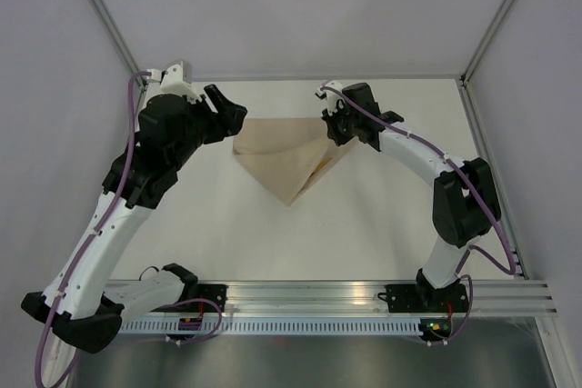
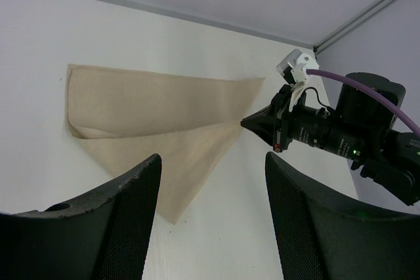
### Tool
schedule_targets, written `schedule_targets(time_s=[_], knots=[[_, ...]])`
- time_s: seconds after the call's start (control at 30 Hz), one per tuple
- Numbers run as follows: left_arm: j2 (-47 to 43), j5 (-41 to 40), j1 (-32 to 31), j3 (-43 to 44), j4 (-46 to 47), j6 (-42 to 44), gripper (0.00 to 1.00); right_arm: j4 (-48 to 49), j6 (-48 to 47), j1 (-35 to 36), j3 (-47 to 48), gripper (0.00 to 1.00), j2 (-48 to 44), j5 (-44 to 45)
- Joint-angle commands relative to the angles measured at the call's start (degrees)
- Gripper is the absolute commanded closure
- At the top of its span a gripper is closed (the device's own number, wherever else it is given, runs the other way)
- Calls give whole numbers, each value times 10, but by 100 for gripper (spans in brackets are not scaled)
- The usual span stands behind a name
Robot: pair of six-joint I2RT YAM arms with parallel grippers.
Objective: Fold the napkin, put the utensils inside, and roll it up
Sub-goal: Fold the napkin
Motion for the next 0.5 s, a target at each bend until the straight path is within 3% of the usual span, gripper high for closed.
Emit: schedule_targets(time_s=[0.0,0.47], knots=[[5,14,0,17,26,-13,30,20,-8,-7,-5,98,16,8],[11,23,0,-9,38,-15,31,43,-13,-10,-37,98,53,20]])
